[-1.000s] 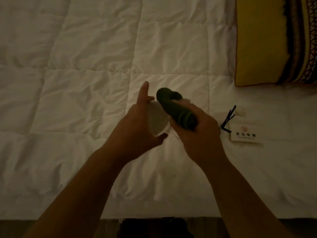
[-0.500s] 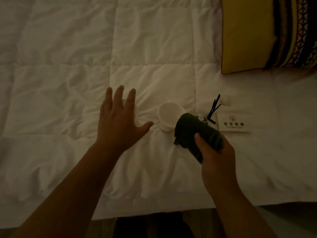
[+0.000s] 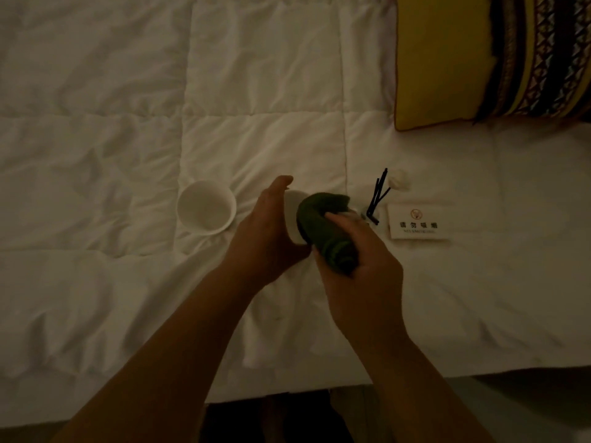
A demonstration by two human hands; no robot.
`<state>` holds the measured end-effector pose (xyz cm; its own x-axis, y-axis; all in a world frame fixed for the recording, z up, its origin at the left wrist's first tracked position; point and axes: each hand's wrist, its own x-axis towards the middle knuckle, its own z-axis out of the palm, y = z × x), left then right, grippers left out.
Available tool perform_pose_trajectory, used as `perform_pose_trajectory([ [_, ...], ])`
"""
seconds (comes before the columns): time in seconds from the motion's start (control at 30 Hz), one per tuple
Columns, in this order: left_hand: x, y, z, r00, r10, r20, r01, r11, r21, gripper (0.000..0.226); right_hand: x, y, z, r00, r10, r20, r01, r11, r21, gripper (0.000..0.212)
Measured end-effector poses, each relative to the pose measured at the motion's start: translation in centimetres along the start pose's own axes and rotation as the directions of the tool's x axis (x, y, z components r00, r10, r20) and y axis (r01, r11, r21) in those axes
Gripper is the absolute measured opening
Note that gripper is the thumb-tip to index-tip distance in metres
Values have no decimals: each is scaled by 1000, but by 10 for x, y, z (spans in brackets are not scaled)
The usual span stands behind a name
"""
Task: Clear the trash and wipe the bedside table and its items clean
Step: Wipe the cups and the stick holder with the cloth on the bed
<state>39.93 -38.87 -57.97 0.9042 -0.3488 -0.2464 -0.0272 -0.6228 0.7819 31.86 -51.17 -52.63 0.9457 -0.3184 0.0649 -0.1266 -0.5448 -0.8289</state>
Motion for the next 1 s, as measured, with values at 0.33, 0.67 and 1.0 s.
perform_pose_trajectory([
  [0.33,-34,8,-30,981,192,-42,-182,967,178,107,17,-11,14,891,-10,454,77,989,-129,37],
  [0.67,-47,-8,-19,995,38,-95,-30,996,84,120,5,-5,13,812,324,485,-474,851,224,21],
  [1.0,-53,-9,-28,1000,6,-26,-11,983,-182,111,8,-4,14,964,-52,260,-10,973,229,30],
])
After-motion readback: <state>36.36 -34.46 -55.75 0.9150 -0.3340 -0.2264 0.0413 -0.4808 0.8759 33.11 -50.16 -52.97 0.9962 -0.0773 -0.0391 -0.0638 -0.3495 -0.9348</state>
